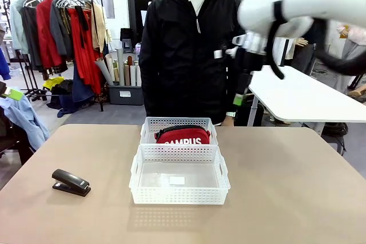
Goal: Distribute items into two baskets.
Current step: Pick up the Stapler that the person points to.
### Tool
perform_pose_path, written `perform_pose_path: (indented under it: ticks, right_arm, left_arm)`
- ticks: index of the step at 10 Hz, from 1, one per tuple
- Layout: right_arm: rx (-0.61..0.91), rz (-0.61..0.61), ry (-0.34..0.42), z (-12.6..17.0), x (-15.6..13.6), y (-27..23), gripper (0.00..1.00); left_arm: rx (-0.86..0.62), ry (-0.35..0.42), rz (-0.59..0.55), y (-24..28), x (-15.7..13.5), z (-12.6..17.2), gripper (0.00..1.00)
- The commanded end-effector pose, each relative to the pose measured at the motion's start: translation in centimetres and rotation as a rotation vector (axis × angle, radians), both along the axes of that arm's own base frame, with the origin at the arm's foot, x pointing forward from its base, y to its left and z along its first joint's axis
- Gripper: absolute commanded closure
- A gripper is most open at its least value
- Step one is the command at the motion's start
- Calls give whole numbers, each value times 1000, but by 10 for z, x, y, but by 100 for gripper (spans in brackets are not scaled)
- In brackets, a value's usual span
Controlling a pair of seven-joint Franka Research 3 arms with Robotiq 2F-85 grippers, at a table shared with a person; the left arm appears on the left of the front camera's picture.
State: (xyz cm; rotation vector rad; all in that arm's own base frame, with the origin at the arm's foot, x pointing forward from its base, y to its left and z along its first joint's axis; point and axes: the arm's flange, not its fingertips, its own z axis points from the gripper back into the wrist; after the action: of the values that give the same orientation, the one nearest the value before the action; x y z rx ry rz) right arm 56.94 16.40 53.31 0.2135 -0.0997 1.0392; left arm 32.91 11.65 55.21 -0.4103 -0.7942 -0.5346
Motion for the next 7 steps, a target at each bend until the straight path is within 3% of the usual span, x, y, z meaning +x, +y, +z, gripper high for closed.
perform_pose_path:
  ticks: [1,3,7]
  right_arm:
    - [185,-123,-40,-2,-57,-62,0]
    - [307,-275,-41,-2,-94,-122,0]
    - [555,-426,-66,-21,-176,-222,0]
  left_arm:
    - [-7,-13,-17,1,0,-1,0]
    - [-7,-13,-17,1,0,-1,0]
    - [-7,-13,-17,1,0,-1,0]
